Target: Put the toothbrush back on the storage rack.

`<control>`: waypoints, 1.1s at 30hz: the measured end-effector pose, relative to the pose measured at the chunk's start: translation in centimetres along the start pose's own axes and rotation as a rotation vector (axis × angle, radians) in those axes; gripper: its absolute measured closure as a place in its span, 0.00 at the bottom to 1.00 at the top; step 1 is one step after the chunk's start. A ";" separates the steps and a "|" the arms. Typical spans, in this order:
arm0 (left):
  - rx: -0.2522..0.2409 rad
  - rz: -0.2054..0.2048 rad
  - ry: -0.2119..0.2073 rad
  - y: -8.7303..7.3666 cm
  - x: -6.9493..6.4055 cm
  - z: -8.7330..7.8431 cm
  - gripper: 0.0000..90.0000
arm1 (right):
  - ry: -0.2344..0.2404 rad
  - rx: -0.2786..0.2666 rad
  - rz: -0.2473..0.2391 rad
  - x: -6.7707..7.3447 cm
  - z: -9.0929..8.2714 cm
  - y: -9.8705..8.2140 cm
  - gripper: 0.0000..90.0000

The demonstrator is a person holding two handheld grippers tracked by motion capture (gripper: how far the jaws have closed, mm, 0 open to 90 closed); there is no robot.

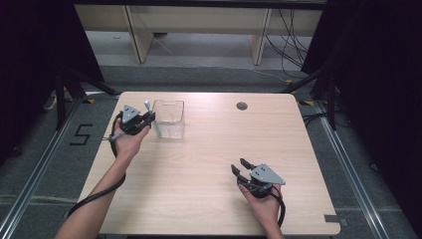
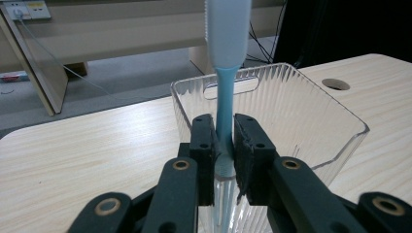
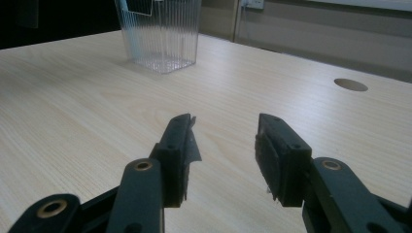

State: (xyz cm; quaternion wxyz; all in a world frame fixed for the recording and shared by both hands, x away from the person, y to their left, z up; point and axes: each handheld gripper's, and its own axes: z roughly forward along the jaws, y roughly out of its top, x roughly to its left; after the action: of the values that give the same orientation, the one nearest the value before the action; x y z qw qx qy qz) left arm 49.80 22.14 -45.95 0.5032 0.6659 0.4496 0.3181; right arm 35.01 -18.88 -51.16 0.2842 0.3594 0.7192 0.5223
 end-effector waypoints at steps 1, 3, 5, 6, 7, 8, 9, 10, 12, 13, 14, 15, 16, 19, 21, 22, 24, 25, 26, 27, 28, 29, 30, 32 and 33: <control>-0.001 0.000 0.002 0.0 0.0 0.0 0.86 | 0.002 0.001 0.001 0.0 0.0 0.0 0.64; -0.001 -0.002 0.005 0.0 0.0 -0.1 0.85 | -0.001 0.001 -0.001 0.0 0.0 0.0 0.63; -0.002 0.002 0.011 0.0 0.1 -0.2 0.84 | 0.000 0.003 -0.001 0.0 0.0 0.0 0.63; -0.002 0.002 0.013 0.0 0.1 -0.3 0.83 | 0.000 0.003 -0.001 0.0 0.0 0.0 0.63; -0.005 0.001 0.014 0.1 0.1 -0.3 0.82 | 0.003 0.007 -0.001 0.0 0.0 0.0 0.63; -0.004 0.003 0.016 0.1 0.1 -0.4 0.81 | 0.000 0.003 0.000 0.0 0.0 0.0 0.63; -0.004 0.000 0.016 0.1 0.1 -0.4 0.80 | 0.003 0.004 0.004 0.0 0.0 0.0 0.63; -0.007 -0.007 0.018 0.1 0.1 -0.4 0.78 | 0.002 0.006 0.008 0.1 0.0 0.0 0.63; -0.009 -0.014 0.019 0.1 0.0 -0.5 0.76 | 0.003 0.004 0.002 0.0 0.0 0.0 0.63; -0.009 -0.017 0.019 0.1 0.0 -0.6 0.75 | 0.000 0.003 -0.001 0.0 0.0 0.0 0.63; -0.010 -0.020 0.020 0.1 0.0 -0.7 0.74 | 0.000 0.004 -0.001 0.0 0.0 0.0 0.63; -0.011 -0.022 0.020 0.1 0.0 -0.8 0.72 | 0.002 0.002 0.006 0.0 0.0 0.0 0.63; -0.011 -0.025 0.019 0.1 -0.1 -0.9 0.71 | -0.009 -0.004 -0.011 -0.1 0.0 0.0 0.63; -0.009 -0.031 0.016 0.1 -0.2 -1.1 0.67 | 0.000 0.002 0.005 0.0 0.0 0.0 0.63; -0.011 -0.033 0.015 0.0 -0.3 -1.4 0.66 | -0.011 -0.010 -0.022 -0.1 0.0 0.0 0.63; -0.011 -0.031 0.016 -0.1 -0.3 -1.5 0.65 | 0.003 -0.015 -0.002 0.0 0.1 0.0 0.63; -0.012 -0.038 0.015 -0.1 -0.4 -1.8 0.63 | -0.008 -0.005 -0.020 -0.1 -0.1 0.1 0.63; -0.013 -0.037 0.015 -0.1 -0.4 -1.9 0.62 | -0.005 -0.008 -0.017 -0.1 -0.1 0.1 0.63; -0.011 -0.037 0.015 -0.1 -0.4 -2.1 0.61 | -0.003 -0.008 -0.016 -0.1 -0.1 0.1 0.63; -0.012 -0.045 0.015 -0.1 -0.4 -2.2 0.60 | 0.010 -0.004 0.009 0.0 0.0 0.0 0.63; -0.014 -0.048 0.016 -0.1 -0.5 -2.4 0.59 | 0.004 0.004 0.006 0.0 -0.1 0.1 0.63; -0.016 -0.046 0.017 -0.1 -0.5 -2.6 0.58 | 0.003 0.005 0.006 0.0 -0.1 0.1 0.63; -0.016 -0.048 0.017 -0.1 -0.5 -2.8 0.57 | 0.005 0.003 0.007 0.0 -0.1 0.1 0.63; -0.019 -0.053 0.015 -0.2 -0.6 -3.1 0.56 | -0.012 -0.013 -0.020 -0.1 0.0 0.1 0.63; -0.018 -0.053 0.011 -0.2 -0.6 -3.3 0.55 | -0.009 -0.011 -0.019 -0.1 -0.1 0.1 0.63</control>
State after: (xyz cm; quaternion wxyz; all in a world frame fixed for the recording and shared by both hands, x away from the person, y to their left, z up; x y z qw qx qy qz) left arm 46.60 22.83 -45.18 0.5151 0.6474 0.4671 0.3121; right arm 35.06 -19.00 -51.08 0.2943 0.3533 0.7182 0.5222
